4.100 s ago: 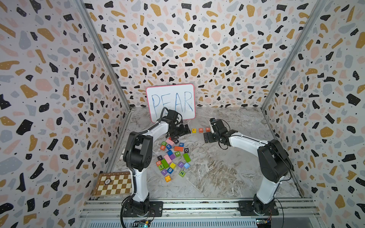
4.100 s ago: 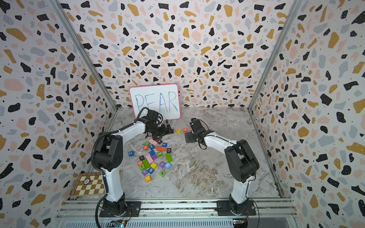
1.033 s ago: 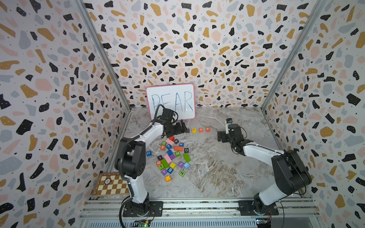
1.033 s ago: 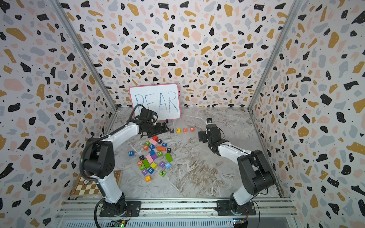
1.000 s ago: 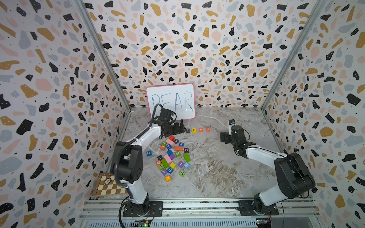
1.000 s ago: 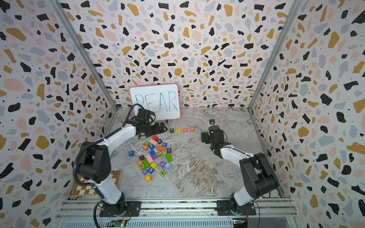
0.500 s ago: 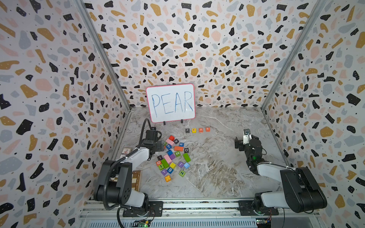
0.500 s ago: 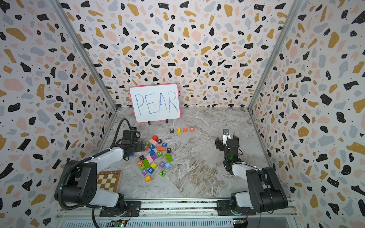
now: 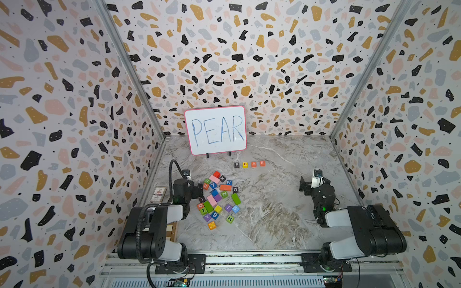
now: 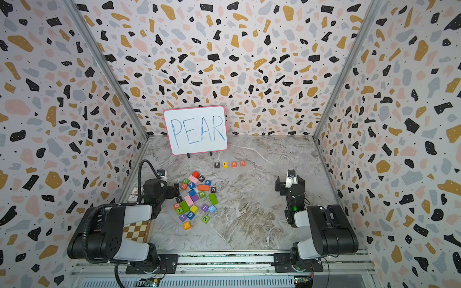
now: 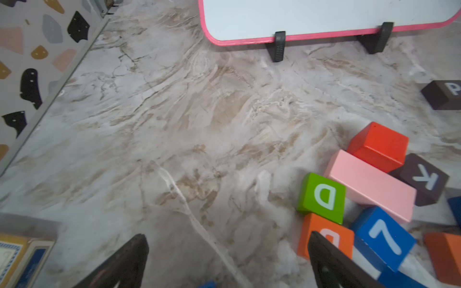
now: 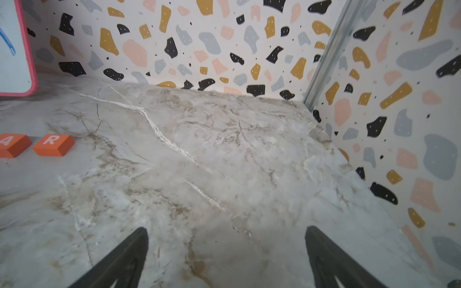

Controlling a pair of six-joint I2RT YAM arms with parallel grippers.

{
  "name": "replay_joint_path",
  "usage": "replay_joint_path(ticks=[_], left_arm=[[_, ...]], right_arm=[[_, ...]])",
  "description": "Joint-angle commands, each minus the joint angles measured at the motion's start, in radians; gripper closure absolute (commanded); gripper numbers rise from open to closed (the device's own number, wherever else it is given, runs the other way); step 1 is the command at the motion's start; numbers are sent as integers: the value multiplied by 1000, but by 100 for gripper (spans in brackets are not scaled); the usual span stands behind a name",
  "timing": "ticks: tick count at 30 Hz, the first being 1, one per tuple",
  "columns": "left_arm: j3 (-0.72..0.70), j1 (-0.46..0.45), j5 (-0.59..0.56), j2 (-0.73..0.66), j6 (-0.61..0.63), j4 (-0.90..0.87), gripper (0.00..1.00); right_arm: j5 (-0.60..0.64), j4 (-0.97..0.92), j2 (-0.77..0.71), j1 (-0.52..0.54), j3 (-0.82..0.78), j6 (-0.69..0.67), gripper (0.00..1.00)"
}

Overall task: Spell the uppercase word “pear” with letter blocks
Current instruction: Reset both arms

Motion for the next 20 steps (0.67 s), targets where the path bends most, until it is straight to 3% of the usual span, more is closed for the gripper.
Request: replay_joint_path(ticks=[1,8,15,20], left_arm=[[3,-1,24,1,2,158,1],[14,-1,20,-6,2,124,1],[2,-1,19,-25,3,129,1],[-10,-1,17,-37,0,139,1]], right_arm=[[-62,64,15,-15,24,33,1],[-57,50,5,-6,24,24,1],[-133,-27,47,-12,85,-2,1],[-156,22,13,-27,41,7,1]])
